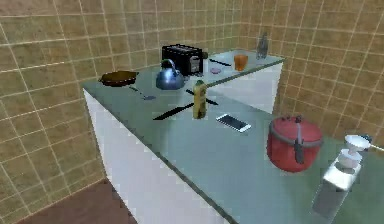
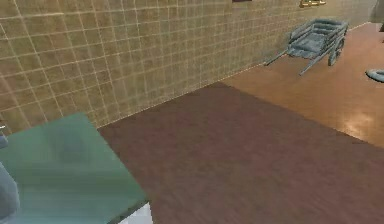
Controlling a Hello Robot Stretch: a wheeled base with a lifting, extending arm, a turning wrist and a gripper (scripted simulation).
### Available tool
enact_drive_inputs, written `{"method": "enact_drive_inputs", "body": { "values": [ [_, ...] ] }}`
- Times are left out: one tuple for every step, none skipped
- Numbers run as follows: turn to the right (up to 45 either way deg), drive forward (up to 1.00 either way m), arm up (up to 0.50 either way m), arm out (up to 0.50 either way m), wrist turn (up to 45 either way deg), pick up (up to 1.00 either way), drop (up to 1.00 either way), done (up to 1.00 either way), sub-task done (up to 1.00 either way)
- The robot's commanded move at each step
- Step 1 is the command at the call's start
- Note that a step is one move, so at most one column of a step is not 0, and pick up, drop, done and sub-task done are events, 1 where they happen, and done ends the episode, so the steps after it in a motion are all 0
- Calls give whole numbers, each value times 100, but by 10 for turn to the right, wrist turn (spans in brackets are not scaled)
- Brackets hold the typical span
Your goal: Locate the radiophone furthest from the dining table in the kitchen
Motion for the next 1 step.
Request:
{"method": "enact_drive_inputs", "body": {
  "values": [
    [-450,0,0,0,0,0,0,0,0]
  ]
}}
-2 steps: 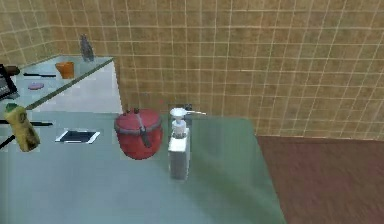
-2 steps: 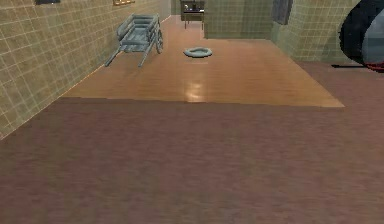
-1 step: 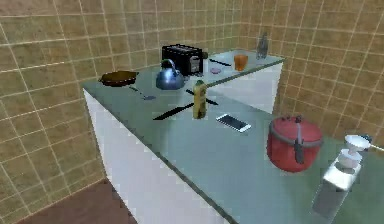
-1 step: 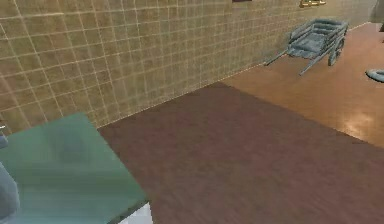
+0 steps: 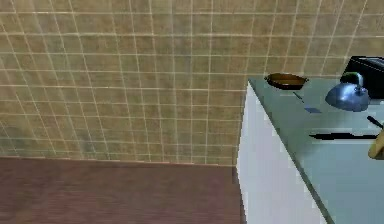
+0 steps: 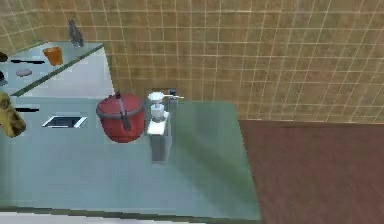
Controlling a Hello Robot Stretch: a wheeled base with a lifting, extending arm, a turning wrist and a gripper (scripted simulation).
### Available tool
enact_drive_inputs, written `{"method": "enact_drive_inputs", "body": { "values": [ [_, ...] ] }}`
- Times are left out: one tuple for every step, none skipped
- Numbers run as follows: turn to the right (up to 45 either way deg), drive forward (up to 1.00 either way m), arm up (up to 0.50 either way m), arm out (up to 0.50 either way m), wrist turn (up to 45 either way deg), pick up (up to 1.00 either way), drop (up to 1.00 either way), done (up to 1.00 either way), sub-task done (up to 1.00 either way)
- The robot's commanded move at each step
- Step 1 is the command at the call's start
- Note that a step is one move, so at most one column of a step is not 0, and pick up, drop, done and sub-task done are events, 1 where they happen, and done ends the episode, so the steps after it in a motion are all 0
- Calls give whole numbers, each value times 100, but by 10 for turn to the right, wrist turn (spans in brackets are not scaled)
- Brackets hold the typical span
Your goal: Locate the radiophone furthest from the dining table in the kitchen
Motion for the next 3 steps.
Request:
{"method": "enact_drive_inputs", "body": {
  "values": [
    [-450,0,0,0,0,0,0,0,0],
    [-390,0,0,0,0,0,0,0,0],
    [0,25,0,0,0,0,0,0,0]
  ]
}}
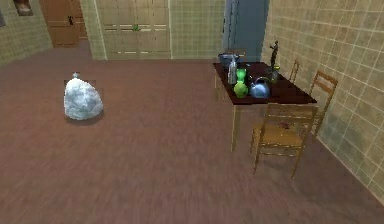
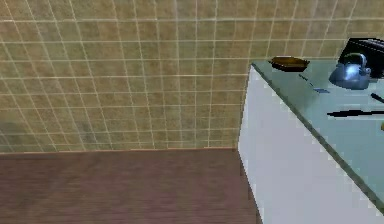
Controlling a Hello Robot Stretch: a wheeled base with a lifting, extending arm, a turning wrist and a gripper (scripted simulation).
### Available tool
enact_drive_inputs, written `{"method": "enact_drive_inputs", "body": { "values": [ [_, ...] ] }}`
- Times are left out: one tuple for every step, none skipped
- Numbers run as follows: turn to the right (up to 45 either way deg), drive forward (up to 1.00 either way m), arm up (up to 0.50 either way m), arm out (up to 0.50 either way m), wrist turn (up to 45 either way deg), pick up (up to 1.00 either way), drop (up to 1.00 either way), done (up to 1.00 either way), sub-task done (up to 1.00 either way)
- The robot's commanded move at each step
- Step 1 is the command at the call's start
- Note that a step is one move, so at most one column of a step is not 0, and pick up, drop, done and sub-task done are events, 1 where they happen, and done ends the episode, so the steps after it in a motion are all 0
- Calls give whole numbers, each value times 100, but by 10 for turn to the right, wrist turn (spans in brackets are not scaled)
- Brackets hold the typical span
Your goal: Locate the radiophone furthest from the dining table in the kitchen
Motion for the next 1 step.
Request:
{"method": "enact_drive_inputs", "body": {
  "values": [
    [-450,0,0,0,0,0,0,0,0]
  ]
}}
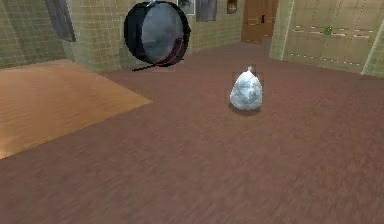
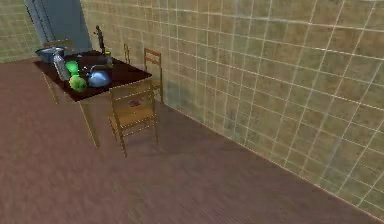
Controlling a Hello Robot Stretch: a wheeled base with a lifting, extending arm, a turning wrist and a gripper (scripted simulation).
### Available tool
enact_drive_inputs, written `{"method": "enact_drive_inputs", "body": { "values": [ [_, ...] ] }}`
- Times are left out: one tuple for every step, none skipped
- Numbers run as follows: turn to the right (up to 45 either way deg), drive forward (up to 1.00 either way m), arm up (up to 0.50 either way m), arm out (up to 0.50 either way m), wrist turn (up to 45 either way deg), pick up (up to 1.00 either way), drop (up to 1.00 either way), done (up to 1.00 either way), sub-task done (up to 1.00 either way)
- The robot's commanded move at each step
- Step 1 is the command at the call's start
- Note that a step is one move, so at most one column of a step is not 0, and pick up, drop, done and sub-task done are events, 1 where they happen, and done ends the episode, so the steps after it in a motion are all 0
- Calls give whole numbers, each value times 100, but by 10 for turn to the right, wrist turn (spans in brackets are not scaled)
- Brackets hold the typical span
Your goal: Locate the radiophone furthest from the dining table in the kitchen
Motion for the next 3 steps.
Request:
{"method": "enact_drive_inputs", "body": {
  "values": [
    [-240,0,0,0,0,0,0,0,0],
    [0,10,0,0,0,0,0,0,0],
    [-450,0,0,0,0,0,0,0,0]
  ]
}}
